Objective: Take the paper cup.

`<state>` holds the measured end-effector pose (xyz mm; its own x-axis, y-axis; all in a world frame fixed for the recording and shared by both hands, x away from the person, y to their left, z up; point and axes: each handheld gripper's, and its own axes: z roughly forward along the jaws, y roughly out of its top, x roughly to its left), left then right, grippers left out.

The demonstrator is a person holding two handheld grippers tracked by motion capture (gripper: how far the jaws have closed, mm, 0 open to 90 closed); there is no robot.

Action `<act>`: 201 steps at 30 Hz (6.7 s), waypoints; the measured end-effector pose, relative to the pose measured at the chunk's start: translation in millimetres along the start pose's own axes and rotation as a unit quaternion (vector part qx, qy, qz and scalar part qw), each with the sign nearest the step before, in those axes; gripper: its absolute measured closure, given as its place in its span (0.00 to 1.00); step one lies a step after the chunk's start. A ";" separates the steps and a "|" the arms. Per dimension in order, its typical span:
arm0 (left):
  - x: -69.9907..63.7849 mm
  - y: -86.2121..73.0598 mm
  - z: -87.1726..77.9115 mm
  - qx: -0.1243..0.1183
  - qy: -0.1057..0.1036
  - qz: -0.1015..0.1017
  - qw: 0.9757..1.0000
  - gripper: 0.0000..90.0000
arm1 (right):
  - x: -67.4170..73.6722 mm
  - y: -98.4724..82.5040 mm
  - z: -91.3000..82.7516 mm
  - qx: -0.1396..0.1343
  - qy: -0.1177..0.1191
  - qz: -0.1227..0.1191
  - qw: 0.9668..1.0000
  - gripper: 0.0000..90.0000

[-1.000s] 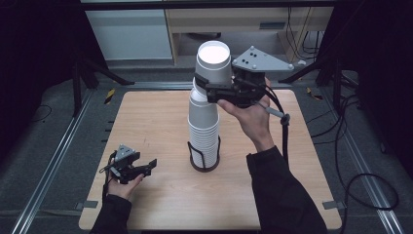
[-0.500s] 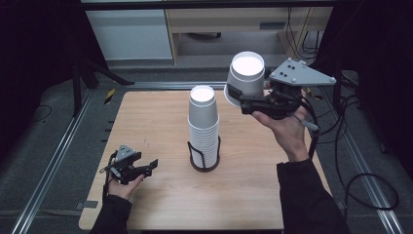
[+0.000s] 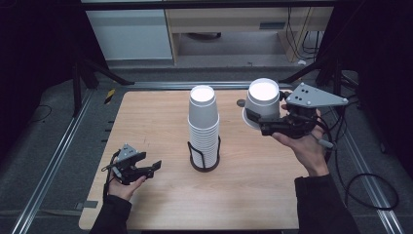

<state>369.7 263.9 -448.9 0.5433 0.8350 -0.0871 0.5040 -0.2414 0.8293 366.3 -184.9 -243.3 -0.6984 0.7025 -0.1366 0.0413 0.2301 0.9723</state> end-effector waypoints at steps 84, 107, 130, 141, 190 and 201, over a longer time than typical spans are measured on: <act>-118.5 74.8 -18.7 0.014 -0.213 0.150 0.965 0.23 | 81.1 -127.7 70.1 0.223 0.257 -0.100 0.935 0.20; -140.5 83.1 0.1 0.034 -0.245 0.167 0.954 0.20 | 93.7 -126.7 81.3 0.225 0.275 -0.112 0.928 0.20; -150.9 84.4 15.8 0.052 -0.256 0.166 0.951 0.21 | 98.8 -125.8 84.6 0.221 0.280 -0.113 0.927 0.20; -151.2 85.4 16.3 0.051 -0.256 0.159 0.952 0.24 | 99.3 -125.6 84.9 0.221 0.280 -0.114 0.927 0.20; -125.1 81.3 0.2 0.044 -0.222 0.151 0.962 0.26 | 66.3 -120.5 54.6 0.195 0.228 -0.061 0.952 0.07; -112.0 76.7 -7.9 0.010 -0.227 0.125 0.966 0.26 | 56.6 -129.1 42.7 0.177 0.217 -0.030 0.959 0.07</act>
<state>342.2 155.8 -371.2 0.8855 0.4484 -0.1220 0.3295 -0.4206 0.8453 351.9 -146.0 -384.7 -0.9358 0.3516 -0.0240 0.1779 0.5300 0.8291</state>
